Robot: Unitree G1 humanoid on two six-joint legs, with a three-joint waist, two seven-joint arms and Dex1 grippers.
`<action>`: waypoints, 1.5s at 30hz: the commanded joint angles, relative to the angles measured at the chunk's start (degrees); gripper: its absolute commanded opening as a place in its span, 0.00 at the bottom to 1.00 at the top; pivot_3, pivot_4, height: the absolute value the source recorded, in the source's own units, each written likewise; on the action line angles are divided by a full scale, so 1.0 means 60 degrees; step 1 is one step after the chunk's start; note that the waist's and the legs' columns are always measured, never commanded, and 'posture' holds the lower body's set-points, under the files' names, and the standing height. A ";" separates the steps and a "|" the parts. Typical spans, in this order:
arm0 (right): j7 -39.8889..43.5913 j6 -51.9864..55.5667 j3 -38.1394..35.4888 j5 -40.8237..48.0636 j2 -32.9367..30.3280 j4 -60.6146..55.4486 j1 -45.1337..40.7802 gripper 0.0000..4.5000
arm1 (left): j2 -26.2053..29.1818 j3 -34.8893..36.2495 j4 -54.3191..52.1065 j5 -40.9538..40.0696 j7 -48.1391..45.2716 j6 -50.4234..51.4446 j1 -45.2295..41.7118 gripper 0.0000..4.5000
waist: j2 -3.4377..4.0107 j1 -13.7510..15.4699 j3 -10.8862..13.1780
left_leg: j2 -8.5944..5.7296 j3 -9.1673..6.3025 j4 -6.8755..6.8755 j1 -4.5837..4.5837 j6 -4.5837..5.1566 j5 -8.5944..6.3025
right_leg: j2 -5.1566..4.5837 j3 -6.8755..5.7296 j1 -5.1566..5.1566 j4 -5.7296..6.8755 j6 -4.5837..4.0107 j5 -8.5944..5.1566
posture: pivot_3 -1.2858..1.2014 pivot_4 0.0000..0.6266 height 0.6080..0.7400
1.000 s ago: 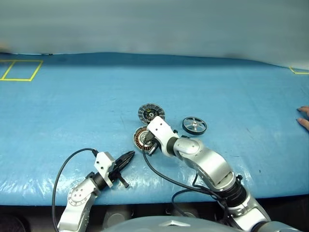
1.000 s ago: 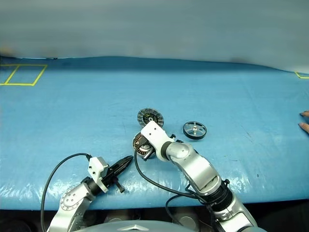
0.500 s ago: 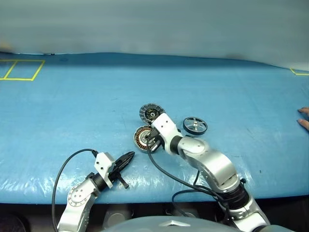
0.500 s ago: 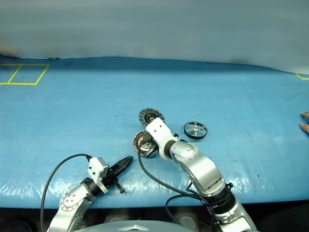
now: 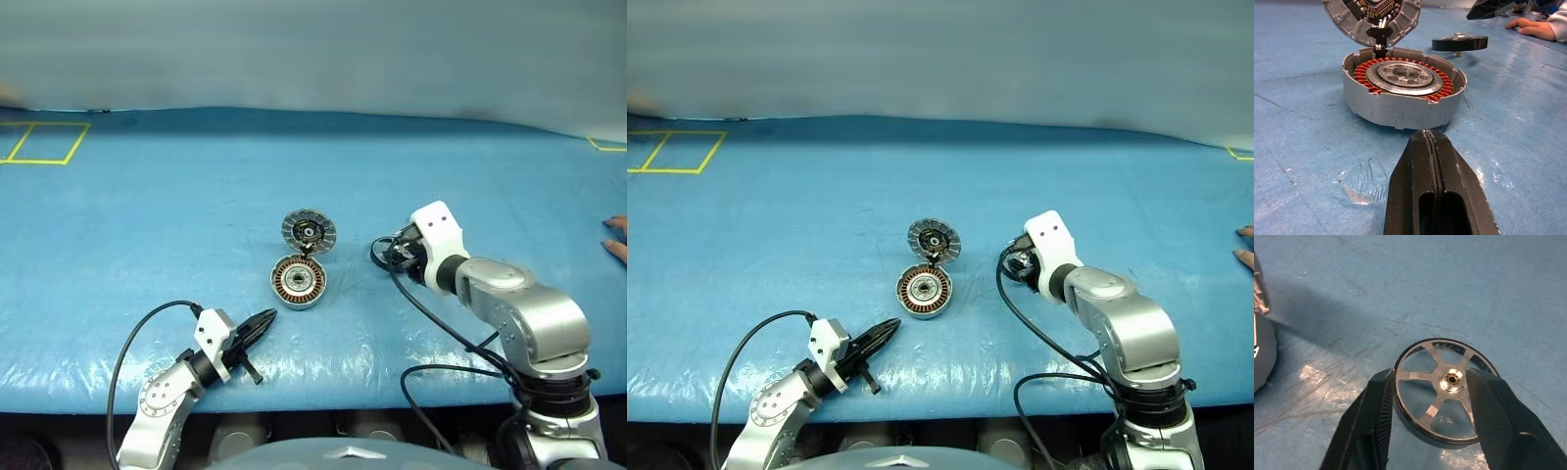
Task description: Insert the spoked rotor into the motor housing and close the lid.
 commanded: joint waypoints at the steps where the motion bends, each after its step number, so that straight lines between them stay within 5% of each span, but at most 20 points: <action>1: -0.0436 0.0303 -0.0372 -0.0050 0.0420 0.0025 -0.0247 0.80 | -0.0016 -0.0055 -0.0319 -0.0102 -0.0027 -0.0053 0.0011 0.00 | 0.0000 0.0005 0.0000 | -0.0001 0.0000 0.0000 -0.0001 0.0000 0.0000 | 0.0000 0.0003 0.0000 -0.0001 0.0003 0.0002 | 0.52 0.24 1.00; 3: -0.0783 0.0514 -0.0588 -0.0124 0.0902 0.0152 -0.0341 0.94 | -0.0035 -0.0040 -0.0295 -0.0115 -0.0013 -0.0060 0.0017 0.00 | 0.0000 0.0005 0.0000 | -0.0003 0.0001 0.0000 -0.0002 0.0001 0.0000 | 0.0000 0.0006 0.0000 -0.0002 0.0011 0.0006 | 0.52 0.24 1.00; 19: -0.3192 0.0260 -0.1204 -0.1328 0.3361 0.0421 -0.0305 0.94 | -0.0091 -0.0025 -0.0142 -0.0125 -0.0100 -0.0173 0.0046 0.00 | 0.0007 -0.0010 0.0001 | -0.0002 0.0006 0.0001 0.0000 -0.0002 0.0002 | 0.0006 0.0013 -0.0001 0.0003 0.0049 0.0028 | 0.52 0.24 1.00; 36: -0.3071 -0.0069 -0.0496 -0.1391 0.3191 0.0840 0.0608 0.94 | -0.0119 -0.0006 -0.0169 -0.0143 -0.0057 -0.0124 0.0115 0.00 | 0.0008 -0.0074 -0.0002 | -0.0001 0.0007 0.0001 0.0007 -0.0002 0.0003 | 0.0007 0.0016 0.0005 0.0004 0.0049 0.0028 | 0.52 0.24 1.00; 42: -0.2903 -0.0142 -0.0236 -0.1370 0.2997 0.0765 0.0815 0.65 | -0.0108 -0.0012 -0.0221 -0.0151 -0.0021 -0.0084 0.0148 0.00 | 0.0010 -0.0075 -0.0003 | -0.0002 0.0008 0.0003 0.0006 -0.0001 0.0003 | 0.0007 0.0018 0.0005 0.0003 0.0051 0.0029 | 0.52 0.24 1.00; 45: -0.2940 -0.0359 0.0060 -0.1545 0.2708 0.0794 0.0927 0.65 | -0.0099 -0.0012 -0.0258 -0.0175 -0.0026 -0.0059 0.0156 0.00 | 0.0010 -0.0071 -0.0004 | -0.0001 0.0006 0.0002 0.0007 -0.0001 0.0003 | 0.0007 0.0017 0.0007 0.0003 0.0051 0.0029 | 0.52 0.24 1.00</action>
